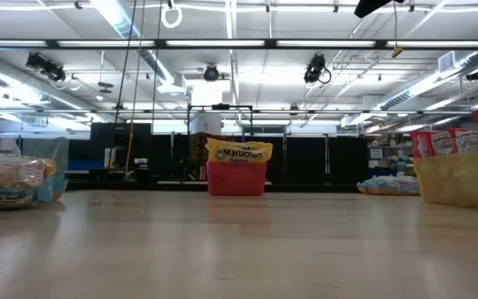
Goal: Sort Maruchan noodles
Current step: Put the blue noodle pack into the blue bin
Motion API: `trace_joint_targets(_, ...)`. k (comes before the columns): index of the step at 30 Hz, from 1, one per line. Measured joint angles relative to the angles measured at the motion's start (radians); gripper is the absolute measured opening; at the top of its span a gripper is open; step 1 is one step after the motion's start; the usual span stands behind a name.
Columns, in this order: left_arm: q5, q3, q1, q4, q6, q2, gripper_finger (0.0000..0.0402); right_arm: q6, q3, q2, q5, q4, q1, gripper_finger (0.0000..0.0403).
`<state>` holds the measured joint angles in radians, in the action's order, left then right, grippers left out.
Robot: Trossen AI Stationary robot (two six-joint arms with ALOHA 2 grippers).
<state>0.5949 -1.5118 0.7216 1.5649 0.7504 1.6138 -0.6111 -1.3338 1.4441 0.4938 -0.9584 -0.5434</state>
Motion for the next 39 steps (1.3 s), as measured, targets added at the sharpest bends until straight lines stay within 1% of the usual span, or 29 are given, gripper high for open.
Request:
trace_joint_targets(2,0.009,0.023,0.056,-0.037,0.026,0.000,0.0012,0.019,0.000,0.000,0.000,0.000,0.000,0.0161)
trace_joint_targets(4,0.006,0.052,0.097,-0.108,0.059,0.000,0.0012,0.034,0.000,0.002,0.000,0.000,0.000,0.0161)
trace_joint_targets(9,-0.044,0.144,0.167,-0.277,0.217,0.000,0.0012,0.039,0.000,0.002,0.000,0.000,0.000,0.0161)
trace_joint_targets(11,-0.059,0.181,0.180,-0.348,0.287,0.000,0.0012,0.035,0.000,0.002,-0.004,0.000,-0.002,0.0161)
trace_joint_targets(18,-0.058,0.291,0.193,-0.607,0.476,0.000,0.0013,0.010,0.000,0.002,-0.048,0.002,-0.017,0.0161)
trace_joint_targets(22,-0.056,0.326,0.190,-0.804,0.560,0.000,0.0013,-0.033,0.000,0.002,-0.050,0.003,-0.034,0.0161)
trace_joint_targets(24,-0.063,0.328,0.189,-0.860,0.579,0.002,0.0013,-0.049,0.000,0.002,-0.050,0.003,-0.044,0.0161)
trace_joint_targets(26,-0.067,0.328,0.189,-0.891,0.588,0.002,0.0013,-0.062,0.000,0.002,-0.050,0.004,-0.052,0.0161)
trace_joint_targets(31,-0.093,0.328,0.190,-0.888,0.595,0.002,0.0023,-0.083,0.000,0.002,-0.051,0.003,-0.063,0.0161)
trace_joint_targets(35,-0.145,0.328,0.189,-0.866,0.590,0.002,0.0049,-0.112,0.000,0.002,-0.051,0.004,-0.065,0.0161)
trace_joint_targets(39,-0.153,0.328,0.189,-0.786,0.573,0.002,0.0078,-0.123,0.000,0.002,-0.057,0.004,-0.065,0.0161)
